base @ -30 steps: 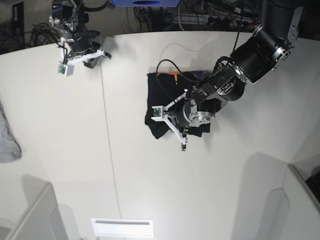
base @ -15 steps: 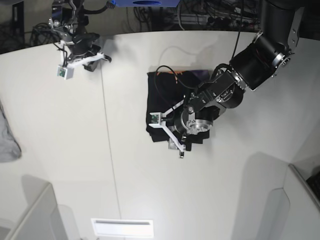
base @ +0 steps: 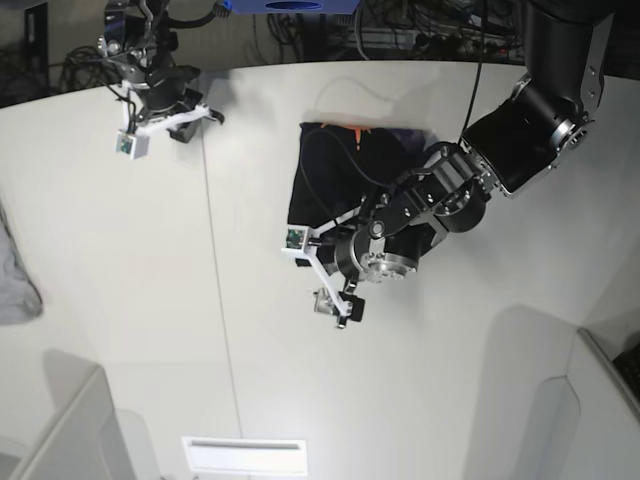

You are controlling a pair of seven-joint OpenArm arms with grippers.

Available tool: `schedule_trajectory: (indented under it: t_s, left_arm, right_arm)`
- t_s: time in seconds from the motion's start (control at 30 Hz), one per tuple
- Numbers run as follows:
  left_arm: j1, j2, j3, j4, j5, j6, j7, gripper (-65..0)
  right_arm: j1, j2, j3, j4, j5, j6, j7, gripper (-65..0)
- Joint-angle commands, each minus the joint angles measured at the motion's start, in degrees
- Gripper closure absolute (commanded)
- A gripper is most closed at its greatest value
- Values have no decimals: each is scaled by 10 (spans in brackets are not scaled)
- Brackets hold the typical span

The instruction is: Fold the T-shirt properly

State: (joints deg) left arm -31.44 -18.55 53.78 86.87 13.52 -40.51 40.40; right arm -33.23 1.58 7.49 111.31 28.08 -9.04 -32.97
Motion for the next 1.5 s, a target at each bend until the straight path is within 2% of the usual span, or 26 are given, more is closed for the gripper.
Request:
schedule_trajectory:
  t_s: [0.0, 0.1, 0.2, 0.23, 0.3, 0.37, 0.4, 0.5, 0.63, 0.73, 0.83, 0.93, 1.07, 1.17, 1.33, 1.47]
  left_arm:
    - [-21, 0, -5, 14, 5, 5, 12, -507]
    - [-32, -1, -15, 43, 4, 5, 40, -504]
    - [-13, -2, -106, 90, 0, 5, 67, -492]
    - [5, -2, -145, 108, 1, 5, 69, -459]
    - [42, -2, -216, 137, 0, 5, 66, -321]
    - [88, -1, -287, 167, 0, 5, 59, -92]
    - [111, -1, -318, 180, 0, 5, 47, 0]
    - [185, -1, -412, 209, -1, 5, -4, 0]
    - [288, -1, -536, 239, -4, 5, -100, 0]
    - [367, -2, -625, 241, -47, 5, -184, 0]
    - [441, -19, -698, 240, -108, 5, -246, 0]
    - [515, -47, -736, 240, -150, 5, -285, 0]
    - [611, -69, -775, 238, -174, 5, -343, 0]
    - [682, -66, -813, 235, -175, 5, -402, 0]
    - [798, -64, -842, 222, -173, 5, -466, 0]
    - [868, -55, -836, 158, -169, 5, -537, 0]
  right_arm:
    - [-3, 4, 0, 10, 1, 1, 9, 0]
    - [-5, 5, 0, 10, 1, 1, 9, 0]
    - [-5, 12, 1, 11, 0, 2, 11, 0]
    - [-6, 22, 0, 11, 0, 2, 13, 0]
    - [-6, 38, -1, 14, 0, 2, 14, 0]
    - [-6, 52, 0, 24, 0, 2, 15, 0]
    - [-6, 61, 0, 30, 0, 2, 20, 0]
    - [-18, 85, 0, 37, 0, 3, 51, 0]
    - [-46, 131, -1, 40, 0, 3, 96, 0]
    - [-74, 160, -1, 41, -1, 7, 127, 0]
    - [-106, 179, 3, 41, -1, 55, 148, 0]
    - [-139, 196, 5, 41, -20, 88, 161, 0]
    - [-187, 204, 2, 41, -129, 117, 171, 0]
    - [-228, 203, 4, 41, -204, 154, 172, 0]
    - [-305, 209, 5, 41, -272, 178, 168, 0]
    - [-364, 209, 4, 36, -312, 215, 168, 0]
